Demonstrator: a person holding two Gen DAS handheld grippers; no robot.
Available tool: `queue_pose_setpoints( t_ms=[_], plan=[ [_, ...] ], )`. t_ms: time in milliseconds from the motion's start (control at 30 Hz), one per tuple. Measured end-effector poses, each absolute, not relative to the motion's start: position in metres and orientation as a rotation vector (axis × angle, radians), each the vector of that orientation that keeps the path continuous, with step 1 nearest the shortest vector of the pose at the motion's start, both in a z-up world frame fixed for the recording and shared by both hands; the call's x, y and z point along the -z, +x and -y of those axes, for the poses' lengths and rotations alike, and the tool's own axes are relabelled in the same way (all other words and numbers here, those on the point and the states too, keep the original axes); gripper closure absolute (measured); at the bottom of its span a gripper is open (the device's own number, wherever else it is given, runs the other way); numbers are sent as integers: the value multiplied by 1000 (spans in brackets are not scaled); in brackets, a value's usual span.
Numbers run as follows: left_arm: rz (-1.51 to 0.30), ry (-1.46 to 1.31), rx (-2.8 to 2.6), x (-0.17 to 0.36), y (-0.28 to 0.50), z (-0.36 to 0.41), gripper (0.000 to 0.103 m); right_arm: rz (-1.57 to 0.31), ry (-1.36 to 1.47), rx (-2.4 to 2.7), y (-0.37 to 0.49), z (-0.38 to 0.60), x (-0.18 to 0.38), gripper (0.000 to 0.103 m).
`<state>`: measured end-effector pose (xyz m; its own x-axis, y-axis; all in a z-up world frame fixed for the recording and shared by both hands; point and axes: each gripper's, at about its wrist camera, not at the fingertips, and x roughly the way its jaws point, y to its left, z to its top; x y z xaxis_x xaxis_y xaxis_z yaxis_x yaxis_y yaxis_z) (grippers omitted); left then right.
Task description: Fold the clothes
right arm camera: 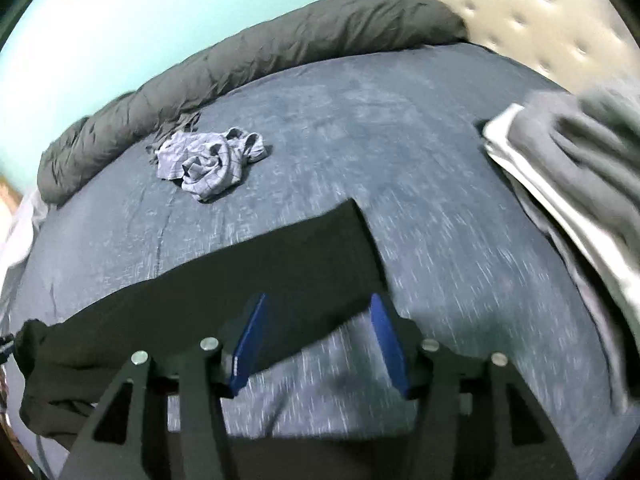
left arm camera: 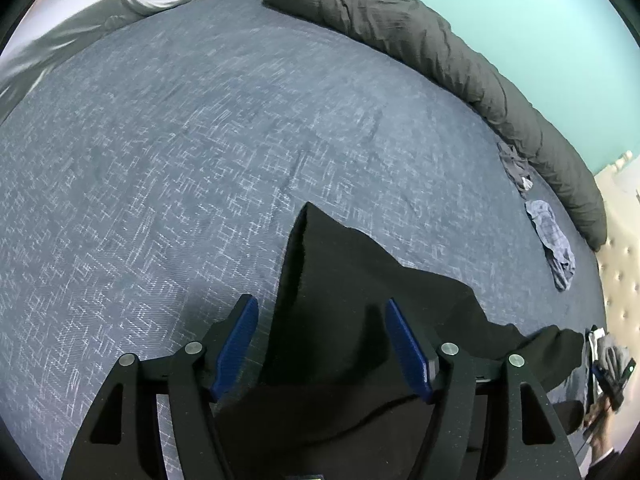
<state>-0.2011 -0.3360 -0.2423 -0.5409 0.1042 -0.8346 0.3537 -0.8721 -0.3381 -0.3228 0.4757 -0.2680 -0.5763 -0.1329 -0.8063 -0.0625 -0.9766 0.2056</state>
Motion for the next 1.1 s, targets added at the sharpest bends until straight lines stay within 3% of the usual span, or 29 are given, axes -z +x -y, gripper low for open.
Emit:
queue_pose_setpoints(
  t_ms=[300, 367, 433, 733, 933, 1000, 1033, 1100],
  plan=[
    [-697, 1398, 2565, 230, -209, 343, 32, 213, 1447, 2711, -384, -483, 278, 46],
    [-662, 1410, 2568, 231, -214, 341, 31, 256, 1487, 2675, -393, -490, 289, 36],
    [-651, 1436, 2550, 237, -221, 339, 31, 257, 1532, 2658, -397, -494, 298, 36],
    [-871, 1442, 2510, 260, -233, 345, 31, 354, 1457, 2599, -398, -504, 294, 36],
    [-872, 1449, 2505, 263, -237, 343, 32, 359, 1456, 2557, -405, -503, 292, 36],
    [-851, 1424, 2518, 259, -238, 343, 38, 343, 1452, 2531, -407, -498, 293, 36],
    [-846, 1415, 2524, 257, -238, 343, 41, 332, 1452, 2519, -407, -495, 295, 38],
    [-858, 1422, 2530, 257, -242, 343, 44, 306, 1462, 2496, -409, -488, 299, 52]
  ],
)
